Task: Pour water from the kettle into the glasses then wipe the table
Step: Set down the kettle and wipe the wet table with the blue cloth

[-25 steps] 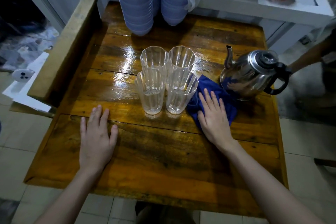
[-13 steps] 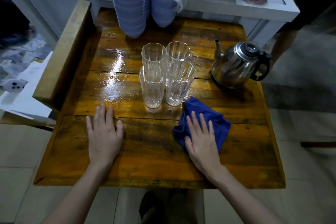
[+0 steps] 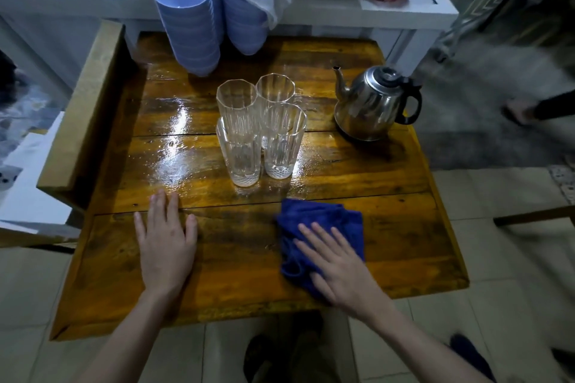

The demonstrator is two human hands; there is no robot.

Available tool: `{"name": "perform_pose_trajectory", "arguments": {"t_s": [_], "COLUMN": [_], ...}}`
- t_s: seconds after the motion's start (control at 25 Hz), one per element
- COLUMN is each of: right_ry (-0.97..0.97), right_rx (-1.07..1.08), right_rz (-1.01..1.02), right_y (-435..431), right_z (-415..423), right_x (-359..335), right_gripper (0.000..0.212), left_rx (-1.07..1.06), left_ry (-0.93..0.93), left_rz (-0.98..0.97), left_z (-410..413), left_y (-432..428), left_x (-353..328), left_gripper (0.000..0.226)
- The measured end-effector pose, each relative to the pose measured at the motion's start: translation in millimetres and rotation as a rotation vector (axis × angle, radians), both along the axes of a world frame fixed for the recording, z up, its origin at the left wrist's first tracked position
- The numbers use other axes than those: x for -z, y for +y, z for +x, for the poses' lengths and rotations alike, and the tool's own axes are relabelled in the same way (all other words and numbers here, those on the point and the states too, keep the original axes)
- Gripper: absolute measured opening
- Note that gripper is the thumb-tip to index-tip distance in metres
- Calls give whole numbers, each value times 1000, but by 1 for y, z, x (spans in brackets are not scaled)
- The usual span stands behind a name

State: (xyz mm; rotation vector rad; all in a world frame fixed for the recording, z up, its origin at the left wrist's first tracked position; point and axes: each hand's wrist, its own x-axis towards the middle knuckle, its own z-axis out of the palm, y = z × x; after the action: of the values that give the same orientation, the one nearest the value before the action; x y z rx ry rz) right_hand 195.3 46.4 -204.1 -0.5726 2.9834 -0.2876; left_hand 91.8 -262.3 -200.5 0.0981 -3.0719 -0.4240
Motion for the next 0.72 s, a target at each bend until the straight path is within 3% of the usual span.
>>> {"name": "perform_pose_trajectory", "arguments": {"t_s": [0.16, 0.32, 0.48, 0.72], "right_ry": [-24, -17, 13, -1], "right_rx": [367, 652, 455, 101], "right_rz": [-42, -28, -142, -59], "right_y": [73, 61, -7, -31], "right_z": [-17, -73, -83, -8], "right_x": [-3, -1, -3, 6], "right_gripper": [60, 63, 59, 60], "left_rx": [-9, -14, -16, -19], "left_ry": [3, 9, 15, 8], "left_rz": [-20, -38, -37, -25], "left_z": [-1, -2, -2, -2], "left_y": [2, 1, 1, 1], "left_x": [1, 3, 4, 5], "left_gripper": [66, 66, 65, 65]}}
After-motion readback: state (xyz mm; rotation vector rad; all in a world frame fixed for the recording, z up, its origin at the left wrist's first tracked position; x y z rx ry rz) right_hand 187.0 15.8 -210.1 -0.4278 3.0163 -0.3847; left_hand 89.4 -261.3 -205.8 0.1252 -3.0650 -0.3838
